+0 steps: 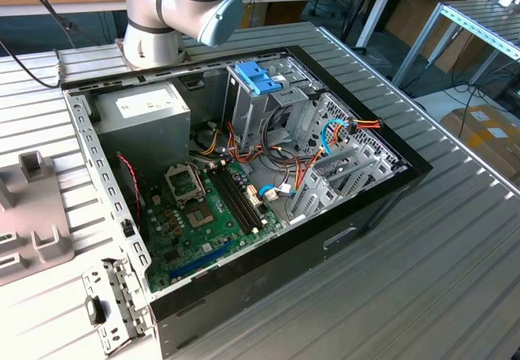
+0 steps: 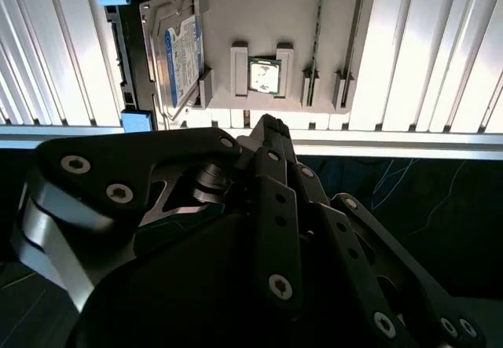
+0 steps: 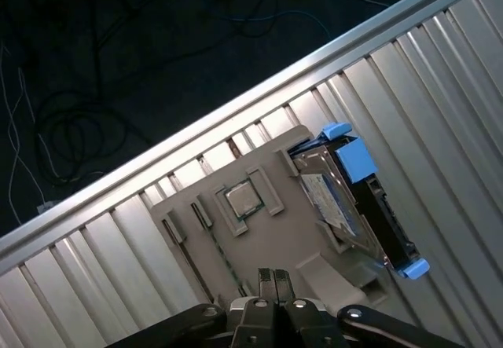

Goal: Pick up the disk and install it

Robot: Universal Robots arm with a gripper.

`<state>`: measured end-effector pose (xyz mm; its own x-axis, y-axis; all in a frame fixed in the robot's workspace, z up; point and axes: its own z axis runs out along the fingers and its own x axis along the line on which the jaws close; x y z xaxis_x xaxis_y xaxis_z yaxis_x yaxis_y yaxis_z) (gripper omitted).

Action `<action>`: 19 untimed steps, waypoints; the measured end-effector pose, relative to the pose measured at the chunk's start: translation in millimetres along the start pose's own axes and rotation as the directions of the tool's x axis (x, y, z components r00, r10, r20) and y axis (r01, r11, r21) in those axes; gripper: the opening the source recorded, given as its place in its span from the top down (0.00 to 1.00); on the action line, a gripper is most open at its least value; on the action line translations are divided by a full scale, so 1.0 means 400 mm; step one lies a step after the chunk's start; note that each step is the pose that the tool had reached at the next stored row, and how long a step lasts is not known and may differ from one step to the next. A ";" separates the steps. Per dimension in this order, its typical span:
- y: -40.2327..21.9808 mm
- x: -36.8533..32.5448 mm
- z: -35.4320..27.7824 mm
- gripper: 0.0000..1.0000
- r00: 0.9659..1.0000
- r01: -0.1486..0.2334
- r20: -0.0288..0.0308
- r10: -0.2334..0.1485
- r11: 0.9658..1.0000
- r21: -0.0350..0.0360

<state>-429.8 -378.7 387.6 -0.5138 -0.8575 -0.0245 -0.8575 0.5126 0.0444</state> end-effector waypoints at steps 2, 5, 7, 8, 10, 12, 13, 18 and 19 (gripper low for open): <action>0.000 0.000 0.000 0.89 1.000 0.012 -0.001 -0.012 1.000 0.000; 0.000 0.000 0.000 0.89 0.999 0.035 -0.001 -0.035 0.999 -0.001; 0.000 0.000 0.000 0.89 0.999 0.046 -0.002 -0.046 0.999 -0.001; 0.000 0.000 0.000 0.89 0.999 0.052 -0.002 -0.052 0.999 -0.001; 0.000 0.000 0.000 0.89 0.998 0.067 -0.003 -0.067 0.998 -0.002; 0.000 0.000 0.000 0.89 0.997 0.080 -0.003 -0.080 0.997 -0.002; 0.000 0.000 0.000 0.89 0.996 0.087 -0.004 -0.087 0.996 -0.002; 0.000 0.000 0.000 0.89 0.993 0.115 -0.005 -0.115 0.993 -0.003; 0.000 0.000 0.000 0.89 0.992 0.122 -0.005 -0.122 0.992 -0.003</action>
<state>-429.7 -378.8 387.5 -0.4049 -0.9140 -0.0245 -0.9138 0.4037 0.0443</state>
